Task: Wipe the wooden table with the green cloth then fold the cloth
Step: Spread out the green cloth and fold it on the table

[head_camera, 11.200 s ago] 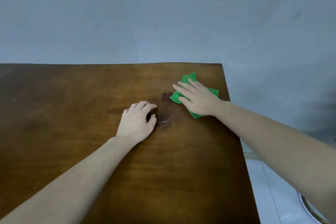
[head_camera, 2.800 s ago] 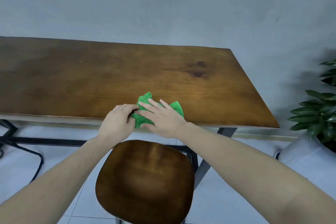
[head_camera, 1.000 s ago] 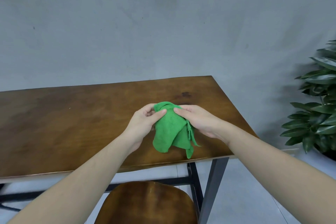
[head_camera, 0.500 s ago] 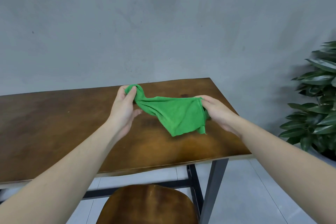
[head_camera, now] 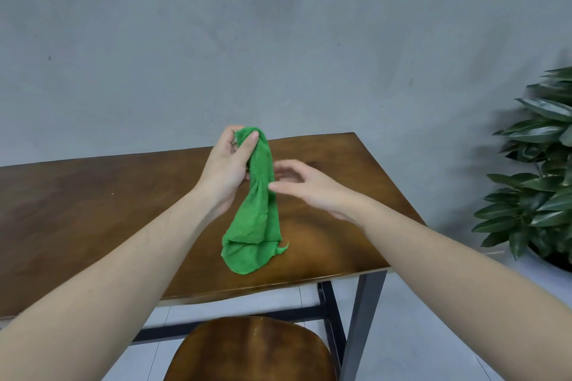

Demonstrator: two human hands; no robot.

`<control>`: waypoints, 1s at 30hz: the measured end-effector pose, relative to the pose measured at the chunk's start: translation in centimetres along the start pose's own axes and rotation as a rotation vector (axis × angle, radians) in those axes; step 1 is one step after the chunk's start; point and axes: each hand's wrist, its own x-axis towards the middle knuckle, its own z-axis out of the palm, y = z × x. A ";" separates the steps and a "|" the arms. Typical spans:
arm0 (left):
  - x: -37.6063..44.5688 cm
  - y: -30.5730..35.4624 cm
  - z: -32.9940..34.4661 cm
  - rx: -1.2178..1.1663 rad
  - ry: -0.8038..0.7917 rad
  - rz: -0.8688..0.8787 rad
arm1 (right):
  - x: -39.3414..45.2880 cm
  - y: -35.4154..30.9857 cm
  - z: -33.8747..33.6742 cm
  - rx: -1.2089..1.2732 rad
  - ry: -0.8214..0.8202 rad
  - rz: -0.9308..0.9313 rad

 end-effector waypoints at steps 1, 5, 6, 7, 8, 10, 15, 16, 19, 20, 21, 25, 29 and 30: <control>0.3 0.2 -0.1 0.009 0.000 0.009 | 0.5 -0.1 0.4 -0.044 -0.001 -0.008; 1.4 0.7 -1.4 0.221 0.034 0.098 | 1.5 0.2 -0.2 0.036 0.151 -0.036; 1.7 0.7 -1.9 0.286 0.042 0.108 | 1.5 0.0 -0.7 0.082 0.193 -0.043; 1.9 0.6 -2.5 0.332 0.055 0.108 | 1.4 -0.1 -1.2 0.089 0.221 -0.049; 2.0 0.5 -2.8 0.358 0.071 0.105 | 1.3 -0.4 -1.7 0.052 0.226 -0.052; 2.2 0.4 -3.2 0.371 0.094 0.112 | 1.2 -0.5 -2.7 -0.078 0.155 -0.024; 3.0 0.5 -3.0 0.210 0.119 0.122 | 1.0 0.4 -6.0 -0.267 -0.134 0.176; 3.3 0.4 -3.2 0.192 0.124 0.117 | 1.1 0.7 -6.8 -0.304 -0.145 0.193; 4.3 -0.4 -3.8 0.228 0.123 0.090 | 1.8 2.1 -8.7 -0.343 -0.071 0.199; 4.6 -0.7 -3.8 0.240 0.125 0.079 | 2.2 2.5 -9.2 -0.323 -0.039 0.194; 5.0 -1.0 -3.8 0.249 0.128 0.072 | 2.5 2.8 -9.6 -0.289 -0.012 0.190; 6.3 -1.5 -4.1 0.235 0.143 0.056 | 3.1 3.9 -11.5 -0.288 -0.002 0.193; 7.4 -1.6 -5.6 0.131 0.201 0.031 | 3.2 5.8 -13.6 -0.423 -0.075 0.259; 7.5 -1.7 -6.0 0.129 0.202 0.025 | 3.2 6.3 -14.1 -0.420 -0.057 0.279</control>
